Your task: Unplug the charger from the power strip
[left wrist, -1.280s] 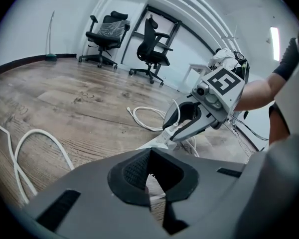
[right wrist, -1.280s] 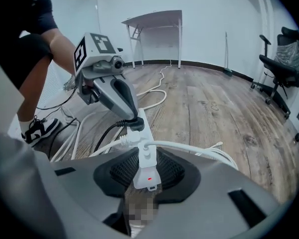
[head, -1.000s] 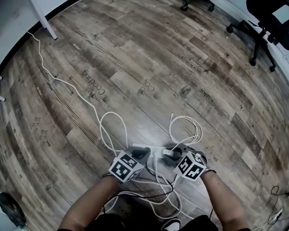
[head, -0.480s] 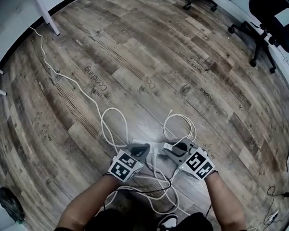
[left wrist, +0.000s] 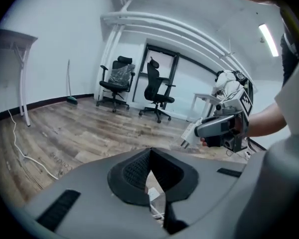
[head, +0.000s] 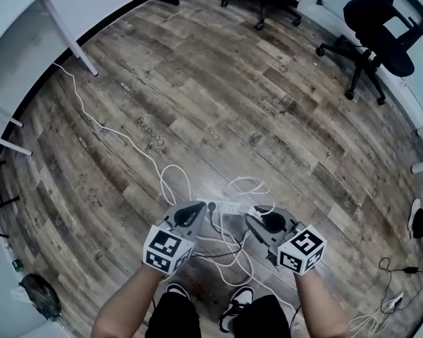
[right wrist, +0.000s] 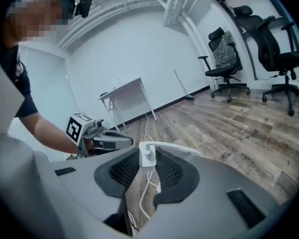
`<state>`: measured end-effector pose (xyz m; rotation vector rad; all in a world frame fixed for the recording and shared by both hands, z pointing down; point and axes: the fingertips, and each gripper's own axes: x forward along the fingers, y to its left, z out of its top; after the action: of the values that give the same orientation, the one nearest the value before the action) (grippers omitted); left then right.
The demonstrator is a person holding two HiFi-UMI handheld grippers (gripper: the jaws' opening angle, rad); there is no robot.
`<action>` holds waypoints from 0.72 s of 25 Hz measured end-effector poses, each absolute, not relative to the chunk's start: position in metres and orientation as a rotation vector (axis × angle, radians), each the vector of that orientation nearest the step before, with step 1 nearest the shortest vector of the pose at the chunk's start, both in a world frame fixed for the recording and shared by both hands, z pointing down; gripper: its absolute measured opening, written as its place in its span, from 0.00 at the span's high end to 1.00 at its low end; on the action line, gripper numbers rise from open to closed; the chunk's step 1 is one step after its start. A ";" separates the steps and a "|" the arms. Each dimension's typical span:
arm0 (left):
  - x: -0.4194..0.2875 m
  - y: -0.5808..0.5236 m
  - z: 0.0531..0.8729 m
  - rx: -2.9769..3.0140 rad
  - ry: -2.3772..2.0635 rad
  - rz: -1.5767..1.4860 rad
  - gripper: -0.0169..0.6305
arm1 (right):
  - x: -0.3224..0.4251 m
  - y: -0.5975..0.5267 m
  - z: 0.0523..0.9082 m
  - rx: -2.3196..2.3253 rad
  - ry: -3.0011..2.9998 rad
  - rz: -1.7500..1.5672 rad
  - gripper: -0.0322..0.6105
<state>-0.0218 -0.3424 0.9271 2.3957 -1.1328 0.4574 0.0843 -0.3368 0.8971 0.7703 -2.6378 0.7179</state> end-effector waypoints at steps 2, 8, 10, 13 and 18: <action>-0.025 -0.335 0.876 2.369 -1.155 0.411 0.94 | 0.091 -0.328 0.843 0.852 -2.659 0.742 0.79; -0.024 -0.299 0.717 2.342 -1.180 0.286 0.94 | 0.114 -0.283 0.691 1.017 -2.661 0.777 0.79; -0.025 -0.288 0.661 2.354 -1.187 0.269 0.94 | 0.121 -0.268 0.637 1.077 -2.672 0.772 0.79; -0.032 -0.272 0.572 2.368 -1.219 0.242 0.94 | 0.134 -0.250 0.548 1.195 -2.681 0.708 0.79; -0.060 -0.246 0.426 2.434 -1.299 0.248 0.94 | 0.147 -0.231 0.396 1.343 -2.710 0.585 0.79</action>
<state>-0.0597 -0.2461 0.4265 2.4342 -1.2994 0.2479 0.1467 -0.2311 0.3964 1.3428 -2.7097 0.5846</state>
